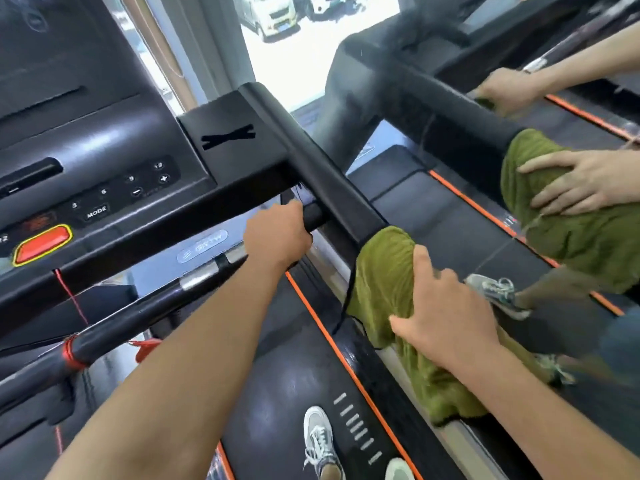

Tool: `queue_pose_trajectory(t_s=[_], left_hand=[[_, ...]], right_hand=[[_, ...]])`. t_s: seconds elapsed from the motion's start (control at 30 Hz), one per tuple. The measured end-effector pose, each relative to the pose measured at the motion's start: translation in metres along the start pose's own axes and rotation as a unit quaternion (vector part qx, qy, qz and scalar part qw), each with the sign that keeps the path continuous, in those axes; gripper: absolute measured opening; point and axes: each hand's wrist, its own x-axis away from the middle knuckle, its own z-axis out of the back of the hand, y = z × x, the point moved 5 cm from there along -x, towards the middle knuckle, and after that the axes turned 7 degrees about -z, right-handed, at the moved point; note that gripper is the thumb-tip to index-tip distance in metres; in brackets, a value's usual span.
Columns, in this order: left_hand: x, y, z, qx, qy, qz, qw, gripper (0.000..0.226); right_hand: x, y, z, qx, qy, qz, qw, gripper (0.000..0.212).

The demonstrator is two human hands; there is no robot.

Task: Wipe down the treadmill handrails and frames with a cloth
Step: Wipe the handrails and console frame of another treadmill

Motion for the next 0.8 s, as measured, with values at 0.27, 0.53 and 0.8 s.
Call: queue_pose_trajectory(t_s=[0.27,0.53,0.8], left_hand=[[0.002,0.003,0.003,-0.025,-0.001,-0.018,1.0,0.018],[0.003,0.001,0.005,0.002,-0.015,-0.022,1.0,0.028],[0.074,0.089,0.039,0.307,0.142,-0.139,0.931,0.058]], right_hand=[[-0.093,-0.096,0.023,-0.038,0.062,0.003,0.997,0.103],[-0.071,-0.076,0.011,0.003,0.052,0.013,0.999,0.11],[-0.068,-0.031,0.02,-0.381,-0.247,0.022,0.891,0.007]])
